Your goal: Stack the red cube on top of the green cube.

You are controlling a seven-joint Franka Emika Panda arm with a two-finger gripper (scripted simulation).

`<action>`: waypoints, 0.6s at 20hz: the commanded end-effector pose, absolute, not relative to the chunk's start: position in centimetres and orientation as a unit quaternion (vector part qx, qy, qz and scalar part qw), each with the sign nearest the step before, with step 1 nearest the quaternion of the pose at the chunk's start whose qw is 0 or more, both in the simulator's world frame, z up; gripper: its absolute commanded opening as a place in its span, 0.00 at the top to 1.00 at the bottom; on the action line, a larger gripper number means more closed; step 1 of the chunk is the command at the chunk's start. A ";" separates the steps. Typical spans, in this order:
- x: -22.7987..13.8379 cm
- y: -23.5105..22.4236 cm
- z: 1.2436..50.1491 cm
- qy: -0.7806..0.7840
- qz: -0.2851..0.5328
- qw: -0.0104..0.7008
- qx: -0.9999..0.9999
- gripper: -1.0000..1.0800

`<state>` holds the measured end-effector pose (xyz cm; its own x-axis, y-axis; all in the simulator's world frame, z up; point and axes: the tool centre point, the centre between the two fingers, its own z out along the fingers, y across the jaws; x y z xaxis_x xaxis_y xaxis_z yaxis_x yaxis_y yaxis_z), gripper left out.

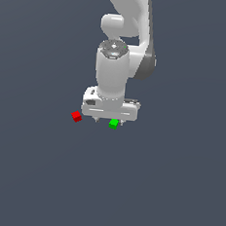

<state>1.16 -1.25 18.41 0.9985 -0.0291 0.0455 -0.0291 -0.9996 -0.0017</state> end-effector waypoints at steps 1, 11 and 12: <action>1.2 -1.3 18.4 0.015 -0.023 0.001 -1.000 0.04; -0.2 -2.2 17.6 -0.010 -0.021 0.000 -1.000 0.04; -0.4 -2.5 17.4 -0.015 -0.021 0.000 -1.000 0.04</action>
<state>-0.06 -2.14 17.64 0.9990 0.0161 0.0429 0.0162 -0.9999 -0.0007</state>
